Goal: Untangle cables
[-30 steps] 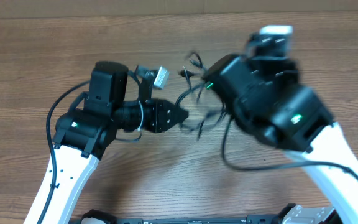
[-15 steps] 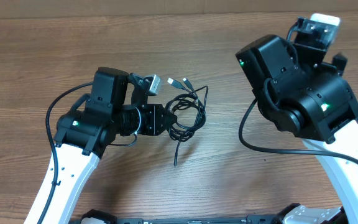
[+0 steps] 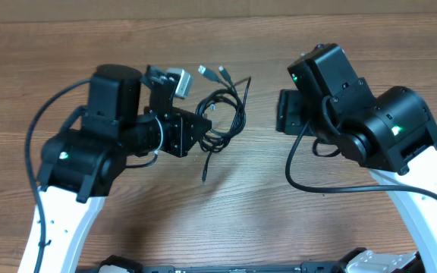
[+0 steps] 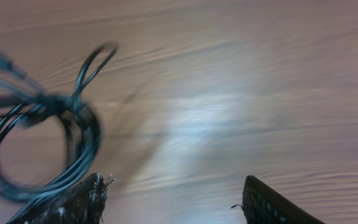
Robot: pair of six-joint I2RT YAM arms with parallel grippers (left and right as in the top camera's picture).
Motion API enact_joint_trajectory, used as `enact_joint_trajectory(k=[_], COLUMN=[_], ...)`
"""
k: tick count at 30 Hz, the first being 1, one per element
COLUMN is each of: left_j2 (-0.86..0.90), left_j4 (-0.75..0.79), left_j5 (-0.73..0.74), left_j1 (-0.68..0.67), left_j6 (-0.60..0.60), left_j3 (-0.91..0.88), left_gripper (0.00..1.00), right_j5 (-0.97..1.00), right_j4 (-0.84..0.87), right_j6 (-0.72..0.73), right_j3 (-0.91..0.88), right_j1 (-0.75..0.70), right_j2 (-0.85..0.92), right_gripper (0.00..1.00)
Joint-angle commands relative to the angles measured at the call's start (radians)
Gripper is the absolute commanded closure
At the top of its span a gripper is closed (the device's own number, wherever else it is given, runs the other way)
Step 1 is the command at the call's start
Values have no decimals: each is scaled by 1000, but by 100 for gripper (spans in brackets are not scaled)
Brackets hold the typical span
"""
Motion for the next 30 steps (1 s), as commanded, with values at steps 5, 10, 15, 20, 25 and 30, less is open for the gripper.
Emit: enact_joint_trajectory(k=[5,10,15,20,25,30], left_j2=[-8,-8,-8,-8,-8,-8], left_j4=[-42,-41,-41,-41,-46,-60], left_j5=[-5,-2,-2,-3,-2,-3], left_j1=[5,5,5,5,4,4], left_j6=[49,48,48,48,48,48], left_j3=[126,157,197,240,252,252], left_gripper=[90,90,90,89,88,88], right_j5=[-300,-314,-315,-351,-359,-359], right_j4=[81,90,100,138,203,251], right_j6=[61,79,84,113,116,116], right_j3=[21,10,-56,-136,-187,-188], right_j1=[17,57,84,89,89,89], right_j2=[-14,-8,-6,-6,-6,-6], right_gripper=[32,32,31,32,32,33])
